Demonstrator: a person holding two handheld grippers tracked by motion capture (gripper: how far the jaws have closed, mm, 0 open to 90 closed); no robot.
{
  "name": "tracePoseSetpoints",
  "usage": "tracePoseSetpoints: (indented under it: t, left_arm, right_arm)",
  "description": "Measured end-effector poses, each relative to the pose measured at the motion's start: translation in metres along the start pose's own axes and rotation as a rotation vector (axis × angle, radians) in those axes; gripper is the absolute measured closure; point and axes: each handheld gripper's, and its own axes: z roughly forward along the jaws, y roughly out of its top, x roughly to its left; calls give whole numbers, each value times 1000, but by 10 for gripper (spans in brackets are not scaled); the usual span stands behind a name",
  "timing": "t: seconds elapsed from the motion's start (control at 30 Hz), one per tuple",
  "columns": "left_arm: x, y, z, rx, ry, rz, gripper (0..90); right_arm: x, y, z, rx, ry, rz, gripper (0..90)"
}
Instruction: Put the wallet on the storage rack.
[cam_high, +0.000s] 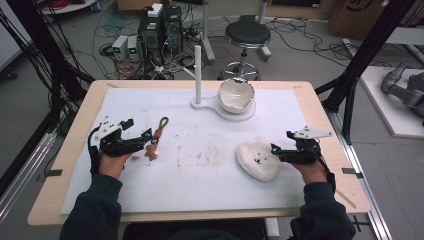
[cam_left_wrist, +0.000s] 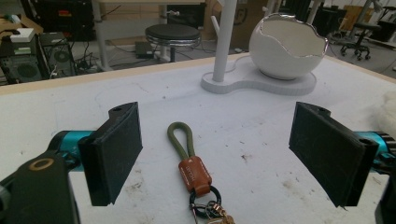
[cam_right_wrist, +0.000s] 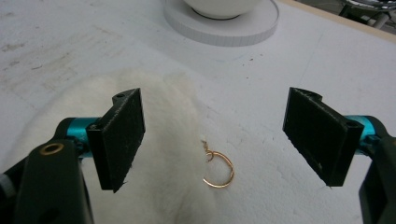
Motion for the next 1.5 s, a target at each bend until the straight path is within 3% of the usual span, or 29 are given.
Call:
tracePoseSetpoints:
  t: [0.07, 0.2, 0.43, 0.47, 0.53, 0.57, 0.67, 0.7, 0.77, 0.8, 0.83, 0.87, 0.9, 0.93, 1.07, 1.13, 1.23, 1.27, 1.3, 1.33, 1.4, 1.43, 1.47, 1.5]
  left_arm:
    - [0, 0, 0, 0, 2, -2, 169]
    - [1, 0, 1, 0, 4, -9, 170]
    - [-1, 0, 3, 0, -6, -11, 174]
    - [-2, 0, 3, 1, -12, -9, 174]
    - [-2, 0, 3, 0, -16, -5, 175]
    - [-2, 1, 3, 0, -17, -3, 175]
    - [-3, 1, 2, 3, -19, -4, 174]
    - [-5, 1, 3, 8, -28, 2, 174]
    - [-7, 1, 3, 11, -33, 6, 174]
    - [-8, 1, 4, 12, -38, 11, 175]
    - [-10, 1, 5, 18, -42, 13, 175]
    - [-10, 1, 5, 18, -42, 13, 175]
    - [-12, 1, 6, 20, -43, 9, 174]
    - [-12, 1, 6, 25, -47, 7, 174]
    - [-15, 1, 9, 31, -75, -5, 175]
    - [-22, 1, 14, 43, -133, -22, 175]
    - [-28, 1, 17, 51, -181, -18, 176]
    - [-30, 1, 18, 58, -193, -18, 177]
    - [-35, 1, 21, 63, -234, -21, 178]
    - [-35, 1, 21, 63, -234, -21, 185]
    - [-43, 2, 27, 65, -292, -30, 215]
    - [-43, 2, 27, 65, -292, -30, 223]
    - [-47, 2, 29, 67, -319, -26, 223]
    - [-56, 2, 35, 73, -375, -22, 252]
  right_arm:
    - [-1, -1, 1, 10, 6, 3, 209]
    - [-3, -7, 9, 93, 60, 13, 209]
    - [-2, -11, 12, 141, 107, 21, 209]
    - [1, -15, 17, 191, 121, 11, 210]
    - [1, -17, 19, 204, 127, 13, 212]
    - [0, -24, 26, 211, 162, 51, 239]
    - [-3, -25, 28, 224, 182, 77, 268]
    - [-4, -25, 28, 233, 221, 91, 367]
    - [-3, -25, 28, 237, 222, 103, 400]
    - [-3, -24, 27, 243, 236, 115, 493]
    - [-1, -21, 21, 209, 210, 109, 689]
    - [-1, -21, 21, 209, 210, 109, 689]
    - [-1, -18, 15, 157, 223, 114, 777]
    - [1, -16, 14, 131, 225, 96, 796]
    - [13, -5, 14, 48, 248, 39, 803]
    - [19, 3, 14, -17, 268, 18, 804]
    - [29, 16, 15, -84, 287, -10, 805]
    - [31, 19, 16, -94, 291, -19, 804]
    - [35, 21, 17, -105, 302, -24, 804]
    - [35, 21, 17, -105, 302, -24, 804]
    - [43, 28, 20, -130, 351, -43, 804]
    - [46, 30, 21, -141, 370, -53, 804]
    - [46, 30, 21, -141, 370, -53, 804]
    - [53, 35, 23, -153, 412, -80, 803]
